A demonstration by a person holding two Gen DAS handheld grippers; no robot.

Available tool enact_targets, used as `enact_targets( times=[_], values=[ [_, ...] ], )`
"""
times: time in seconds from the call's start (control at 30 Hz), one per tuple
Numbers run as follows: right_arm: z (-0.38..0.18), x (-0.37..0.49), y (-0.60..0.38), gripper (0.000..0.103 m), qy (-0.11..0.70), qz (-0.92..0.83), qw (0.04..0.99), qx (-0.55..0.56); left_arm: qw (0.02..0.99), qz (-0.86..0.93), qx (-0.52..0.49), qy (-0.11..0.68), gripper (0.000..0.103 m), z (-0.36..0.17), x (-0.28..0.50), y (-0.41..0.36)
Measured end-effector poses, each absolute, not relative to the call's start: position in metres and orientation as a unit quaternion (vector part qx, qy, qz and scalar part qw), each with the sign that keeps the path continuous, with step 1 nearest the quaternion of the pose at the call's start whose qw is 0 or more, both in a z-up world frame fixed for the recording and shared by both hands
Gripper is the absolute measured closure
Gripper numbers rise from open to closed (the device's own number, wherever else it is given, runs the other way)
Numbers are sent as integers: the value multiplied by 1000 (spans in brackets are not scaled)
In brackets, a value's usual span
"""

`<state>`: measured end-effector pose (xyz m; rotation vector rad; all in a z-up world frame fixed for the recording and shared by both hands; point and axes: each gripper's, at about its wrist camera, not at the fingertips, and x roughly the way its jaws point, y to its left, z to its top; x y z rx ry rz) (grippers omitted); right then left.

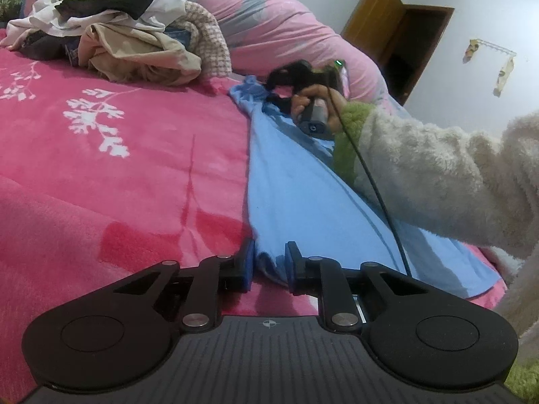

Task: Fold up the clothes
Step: 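Grasp the T-shirt collar with the right tool while the left tool holds the hem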

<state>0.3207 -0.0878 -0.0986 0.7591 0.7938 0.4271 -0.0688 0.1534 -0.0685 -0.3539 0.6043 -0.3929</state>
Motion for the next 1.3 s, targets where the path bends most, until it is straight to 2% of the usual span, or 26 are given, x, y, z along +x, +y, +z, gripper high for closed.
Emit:
enact_targets(
  times=[0.27,0.53,0.57,0.67,0.7,0.8,1.07,1.17,1.3],
  values=[
    [-70,288,-158,89,345,120,845,390,911,-186,-209,301,84,-69,-63,160],
    [-51,269,-174,87,333,102,859,374,910,-177,-226,299,82,-68,-61,162],
    [-50,269,-176,86,333,96,861,372,911,-177,-223,299,82,-67,-61,161],
    [-51,270,-187,72,327,62,865,375,914,-177,-214,297,82,-66,-62,159],
    [-52,269,-193,71,328,54,862,383,914,-177,-213,297,82,-66,-63,158],
    [-58,265,-200,71,357,71,845,392,915,-178,-212,295,82,-65,-63,159],
    [-82,245,-146,71,510,191,766,342,924,-160,-210,278,82,-58,-64,167],
    [-87,246,-132,72,517,176,773,322,926,-154,-205,278,82,-58,-60,170],
    [-89,254,-131,73,489,150,790,336,923,-164,-195,289,82,-62,-53,166]
  ],
)
